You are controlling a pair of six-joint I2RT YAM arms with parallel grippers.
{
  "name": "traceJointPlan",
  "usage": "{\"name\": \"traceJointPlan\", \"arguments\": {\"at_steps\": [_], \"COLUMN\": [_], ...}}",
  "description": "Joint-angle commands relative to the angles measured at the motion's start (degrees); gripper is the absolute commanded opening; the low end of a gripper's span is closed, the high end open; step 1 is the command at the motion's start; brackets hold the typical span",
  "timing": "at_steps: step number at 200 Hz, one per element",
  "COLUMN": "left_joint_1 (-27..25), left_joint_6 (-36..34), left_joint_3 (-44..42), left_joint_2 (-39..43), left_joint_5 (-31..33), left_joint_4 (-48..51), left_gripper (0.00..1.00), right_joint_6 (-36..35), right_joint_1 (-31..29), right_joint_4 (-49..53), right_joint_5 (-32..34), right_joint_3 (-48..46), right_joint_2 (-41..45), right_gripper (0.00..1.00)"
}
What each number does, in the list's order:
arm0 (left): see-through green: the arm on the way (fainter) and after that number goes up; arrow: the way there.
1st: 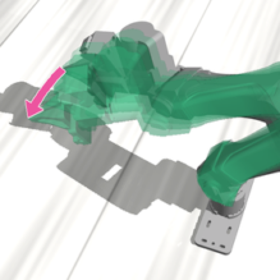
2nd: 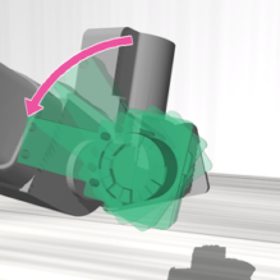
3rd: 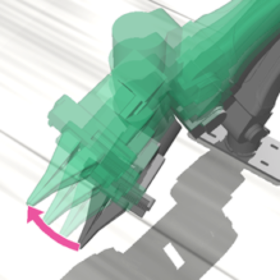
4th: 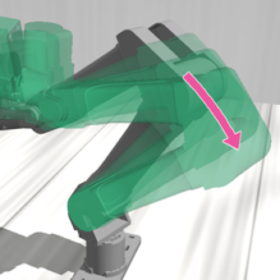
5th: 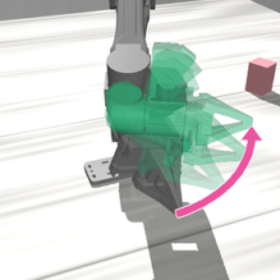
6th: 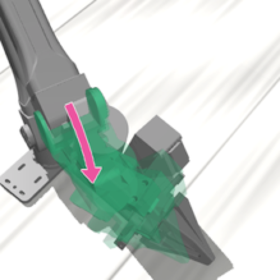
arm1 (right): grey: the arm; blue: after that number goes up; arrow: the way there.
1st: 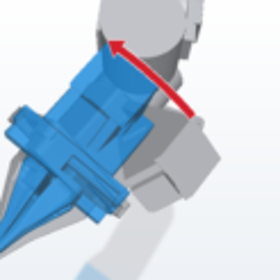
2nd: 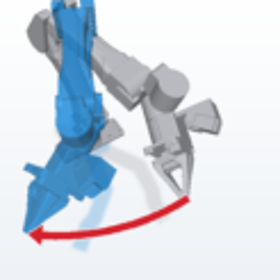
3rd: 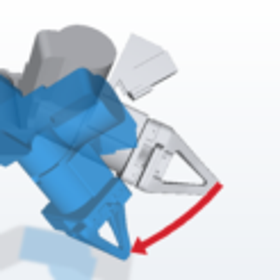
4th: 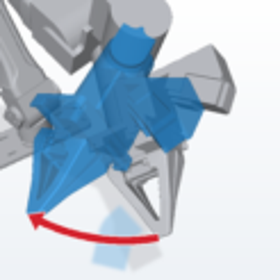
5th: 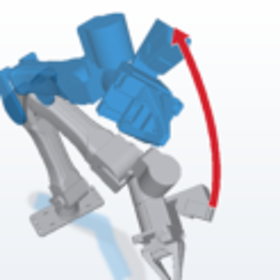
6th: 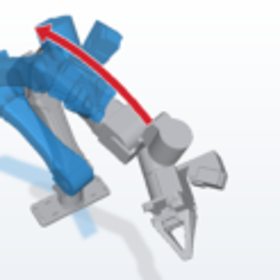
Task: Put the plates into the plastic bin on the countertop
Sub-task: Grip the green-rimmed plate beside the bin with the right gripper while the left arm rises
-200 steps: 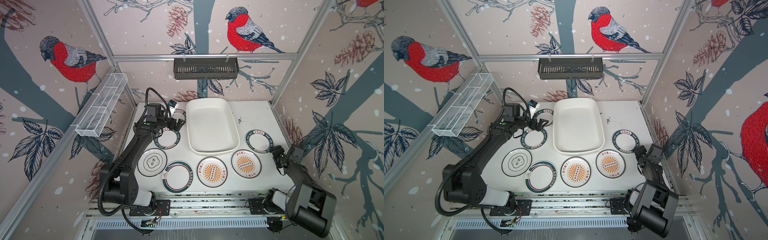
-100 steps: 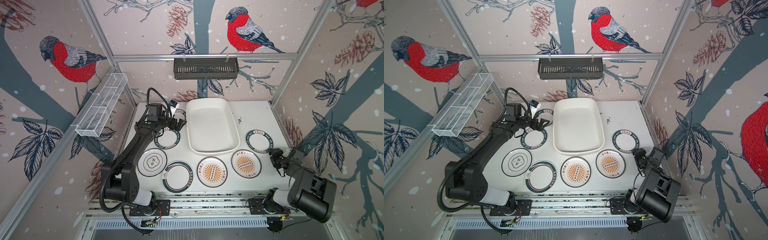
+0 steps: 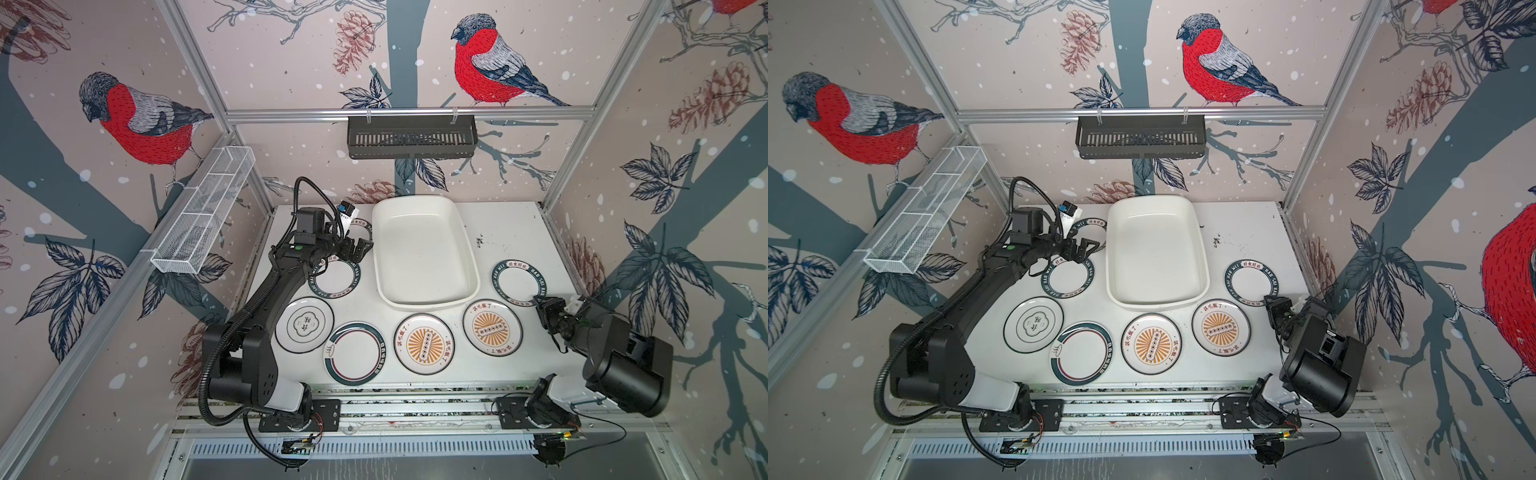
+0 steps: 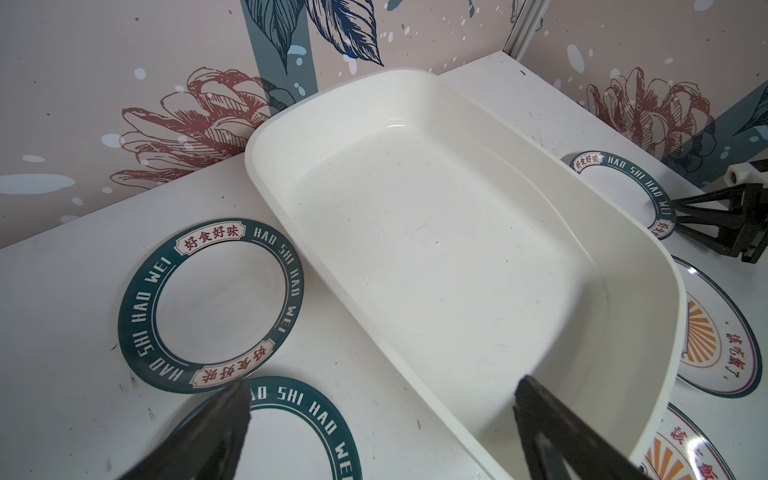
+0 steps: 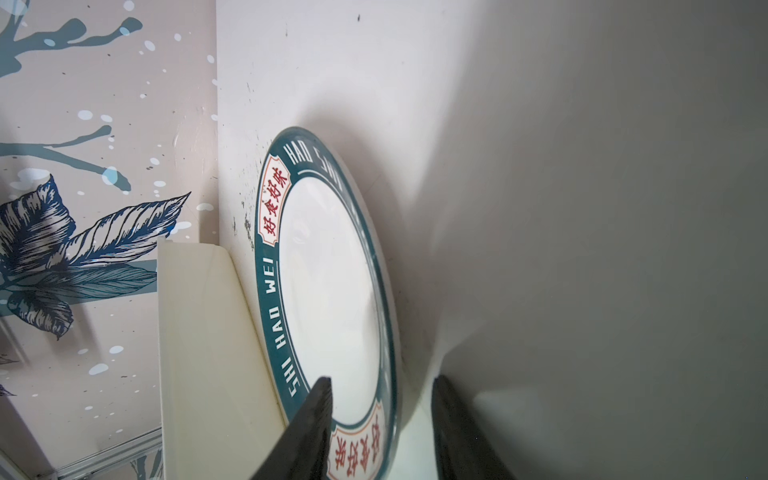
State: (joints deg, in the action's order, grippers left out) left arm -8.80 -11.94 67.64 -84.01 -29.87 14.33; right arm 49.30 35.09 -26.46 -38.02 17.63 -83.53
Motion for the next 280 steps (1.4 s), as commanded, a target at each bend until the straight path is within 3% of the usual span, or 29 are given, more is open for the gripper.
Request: {"name": "traceJointPlan", "arguments": {"at_steps": [1, 109, 280], "left_joint_1": [-0.08, -0.04, -0.08], "left_joint_6": [-0.45, -0.88, -2.73], "left_joint_3": [-0.13, 0.42, 5.17], "left_joint_2": [0.34, 0.69, 3.93], "left_joint_5": [-0.74, 0.44, 4.73], "left_joint_4": [-1.06, -0.12, 5.61], "left_gripper": [0.98, 0.98, 0.97], "right_joint_6": [0.28, 0.88, 0.0], "right_joint_1": [0.41, 1.38, 1.7], "right_joint_4": [1.09, -5.3, -7.42], "right_joint_5": [1.16, -0.65, -2.46], "right_joint_3": [-0.4, -0.75, 0.04], "right_joint_2": [-1.62, -7.74, -7.79], "right_gripper": [0.4, 0.24, 0.03]}}
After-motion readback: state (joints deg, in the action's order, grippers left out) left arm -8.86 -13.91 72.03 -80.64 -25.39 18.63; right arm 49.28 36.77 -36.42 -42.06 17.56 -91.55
